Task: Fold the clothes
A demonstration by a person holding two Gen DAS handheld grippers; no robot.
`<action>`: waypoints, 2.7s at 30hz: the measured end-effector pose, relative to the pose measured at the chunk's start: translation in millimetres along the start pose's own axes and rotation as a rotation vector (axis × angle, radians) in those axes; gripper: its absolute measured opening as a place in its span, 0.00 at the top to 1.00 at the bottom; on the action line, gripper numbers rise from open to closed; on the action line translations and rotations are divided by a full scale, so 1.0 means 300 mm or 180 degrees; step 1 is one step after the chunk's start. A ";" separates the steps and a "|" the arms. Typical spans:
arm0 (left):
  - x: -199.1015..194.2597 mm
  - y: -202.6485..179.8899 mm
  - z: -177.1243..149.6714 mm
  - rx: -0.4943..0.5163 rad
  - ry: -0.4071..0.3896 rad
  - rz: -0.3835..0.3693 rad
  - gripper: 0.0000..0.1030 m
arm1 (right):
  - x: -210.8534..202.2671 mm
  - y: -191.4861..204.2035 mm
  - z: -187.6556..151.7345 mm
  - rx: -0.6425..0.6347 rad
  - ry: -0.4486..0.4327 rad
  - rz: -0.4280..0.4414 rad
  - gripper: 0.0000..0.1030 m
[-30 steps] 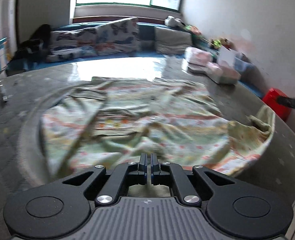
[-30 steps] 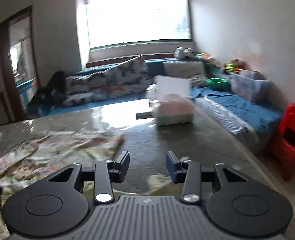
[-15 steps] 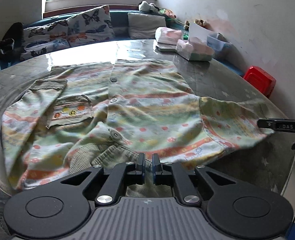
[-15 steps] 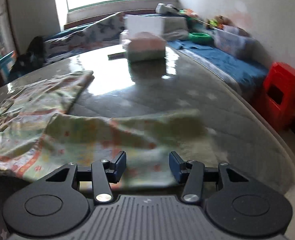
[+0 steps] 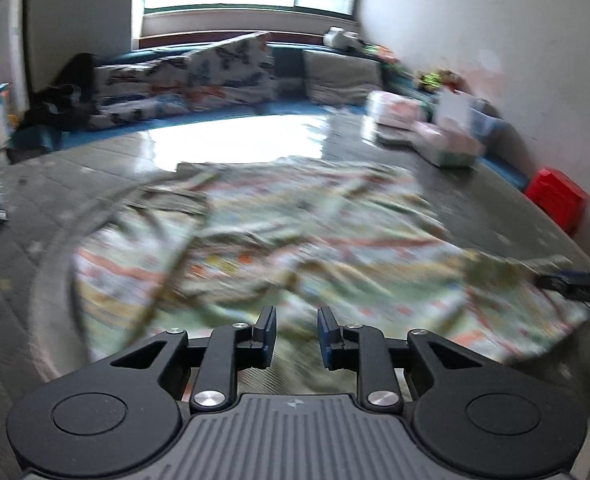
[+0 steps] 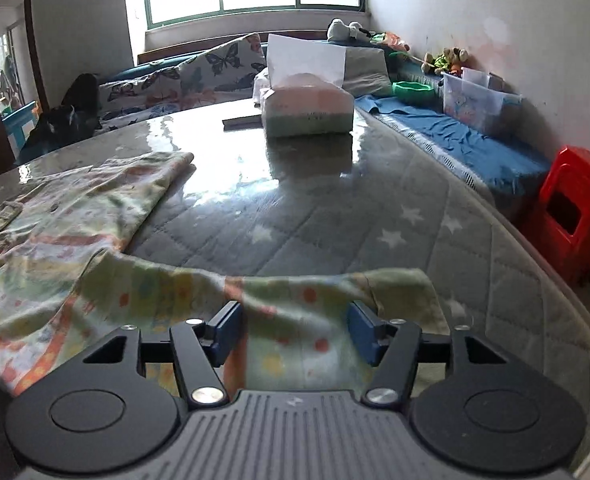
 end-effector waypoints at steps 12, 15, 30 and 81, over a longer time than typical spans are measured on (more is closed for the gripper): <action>0.197 0.222 0.146 0.0108 0.0051 0.0557 0.60 | 0.057 0.019 0.031 -0.0047 -0.0171 -0.0018 0.26; 0.239 0.252 0.138 0.0121 0.0139 0.0578 0.61 | 0.062 0.023 0.035 -0.0049 -0.0186 -0.0014 0.25; 0.023 0.472 0.121 -0.0343 -0.0305 0.0919 0.99 | 0.064 0.028 0.037 -0.0035 -0.0196 -0.0039 0.24; -0.370 0.811 -0.216 -0.1069 -0.0276 0.2200 0.93 | 0.260 0.116 0.205 -0.0404 -0.0248 0.0250 0.15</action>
Point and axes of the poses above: each gripper's, at about its wrist camera, not at the fingertips, and x roughly the way its jaws point, y to its left, z to its top, the point moved 7 cm from there along x, roughly the way its jaws point, and after that the axes turned 14 degrees about -z, right-handed, at the moved point
